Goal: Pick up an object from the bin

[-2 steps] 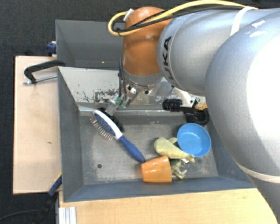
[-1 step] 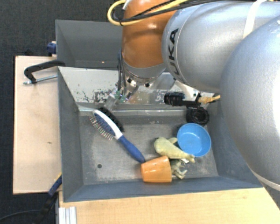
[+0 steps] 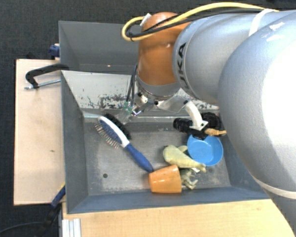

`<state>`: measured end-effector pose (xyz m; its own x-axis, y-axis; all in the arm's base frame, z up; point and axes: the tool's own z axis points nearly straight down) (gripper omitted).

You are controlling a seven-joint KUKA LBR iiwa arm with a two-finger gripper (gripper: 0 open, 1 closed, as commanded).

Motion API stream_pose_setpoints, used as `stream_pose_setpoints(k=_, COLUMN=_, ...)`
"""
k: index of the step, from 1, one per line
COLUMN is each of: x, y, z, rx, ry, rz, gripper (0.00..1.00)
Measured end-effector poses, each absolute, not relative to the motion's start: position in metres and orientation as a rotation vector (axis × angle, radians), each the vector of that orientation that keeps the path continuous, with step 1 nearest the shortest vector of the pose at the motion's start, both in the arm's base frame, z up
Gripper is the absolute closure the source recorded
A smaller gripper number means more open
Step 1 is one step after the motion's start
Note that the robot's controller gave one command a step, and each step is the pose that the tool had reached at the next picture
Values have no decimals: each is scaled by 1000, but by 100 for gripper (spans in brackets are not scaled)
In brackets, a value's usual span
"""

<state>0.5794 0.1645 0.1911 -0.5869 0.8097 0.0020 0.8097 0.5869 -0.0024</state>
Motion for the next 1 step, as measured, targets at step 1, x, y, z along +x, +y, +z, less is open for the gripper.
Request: stream_pose_setpoints(k=1, x=580, y=165, z=192, rx=-1425, ry=-2800, rz=0, gripper=0)
